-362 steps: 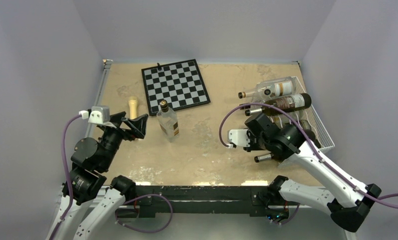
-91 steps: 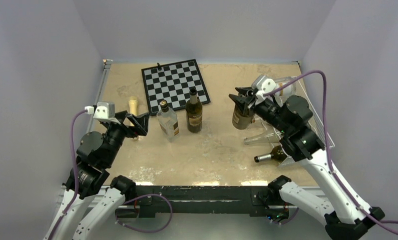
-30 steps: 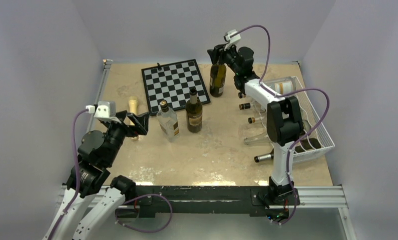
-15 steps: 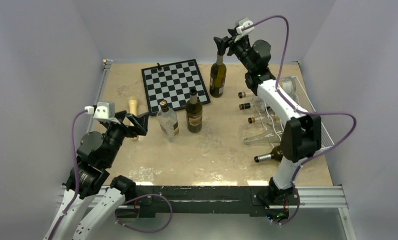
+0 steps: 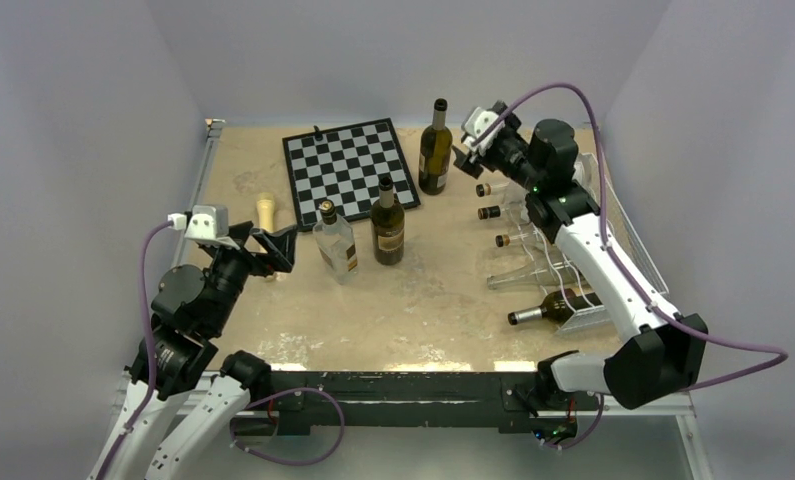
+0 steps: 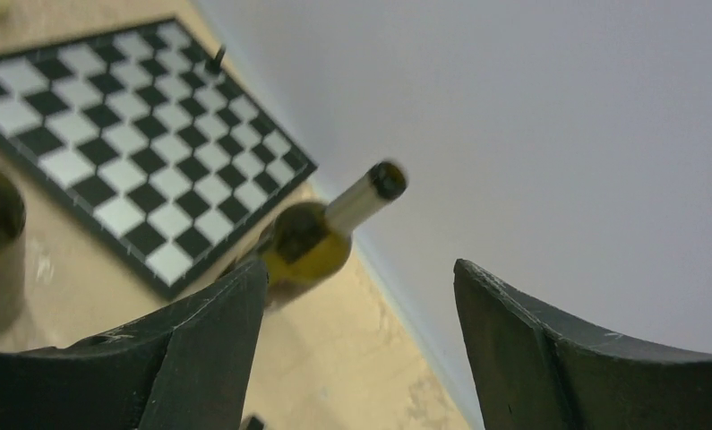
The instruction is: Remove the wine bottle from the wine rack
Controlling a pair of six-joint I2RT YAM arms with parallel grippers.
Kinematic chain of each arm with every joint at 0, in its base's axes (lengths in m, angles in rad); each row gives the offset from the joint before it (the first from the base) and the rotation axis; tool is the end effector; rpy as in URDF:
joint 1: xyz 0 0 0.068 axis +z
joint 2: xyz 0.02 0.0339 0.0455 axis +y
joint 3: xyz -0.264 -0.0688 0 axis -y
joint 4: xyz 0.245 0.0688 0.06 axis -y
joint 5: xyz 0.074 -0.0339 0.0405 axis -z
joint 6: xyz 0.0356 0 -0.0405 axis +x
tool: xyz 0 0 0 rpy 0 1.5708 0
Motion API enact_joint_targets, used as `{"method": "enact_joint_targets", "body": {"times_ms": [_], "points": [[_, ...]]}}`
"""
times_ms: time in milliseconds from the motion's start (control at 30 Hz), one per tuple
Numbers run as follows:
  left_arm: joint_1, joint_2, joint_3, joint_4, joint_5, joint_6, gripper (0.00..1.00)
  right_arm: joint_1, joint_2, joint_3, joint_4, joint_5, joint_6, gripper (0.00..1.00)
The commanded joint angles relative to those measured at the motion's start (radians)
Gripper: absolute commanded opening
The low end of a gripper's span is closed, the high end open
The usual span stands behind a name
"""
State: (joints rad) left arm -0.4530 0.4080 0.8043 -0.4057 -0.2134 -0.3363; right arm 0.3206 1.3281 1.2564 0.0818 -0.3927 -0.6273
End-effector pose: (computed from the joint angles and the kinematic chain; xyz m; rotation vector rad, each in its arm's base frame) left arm 0.0836 -0.0323 0.3671 -0.0756 1.5960 -0.4481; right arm 0.2919 0.1113 0.4131 -0.9726 1.2220 0.0647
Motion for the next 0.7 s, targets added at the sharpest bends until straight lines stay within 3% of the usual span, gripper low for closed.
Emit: {"method": "enact_joint_targets", "body": {"times_ms": [0, 233, 500, 667], "points": [[-0.004, -0.02, -0.002, 0.036, 0.002, 0.011, 1.0, 0.001, -0.046, -0.065, -0.249, 0.055, -0.312, 0.8], [-0.003, -0.025, -0.001, 0.036, 0.008, 0.011, 1.0, 0.001, 0.015, -0.038, -0.515, 0.214, -0.551, 0.8], [-0.004, -0.03, -0.003, 0.036, -0.007, 0.014, 1.0, -0.014, 0.098, -0.051, -0.521, 0.361, -0.701, 0.8], [-0.004, -0.023, -0.001, 0.032, -0.011, 0.014, 0.99, -0.022, 0.141, -0.047, -0.483, 0.369, -0.719, 0.79]]}}
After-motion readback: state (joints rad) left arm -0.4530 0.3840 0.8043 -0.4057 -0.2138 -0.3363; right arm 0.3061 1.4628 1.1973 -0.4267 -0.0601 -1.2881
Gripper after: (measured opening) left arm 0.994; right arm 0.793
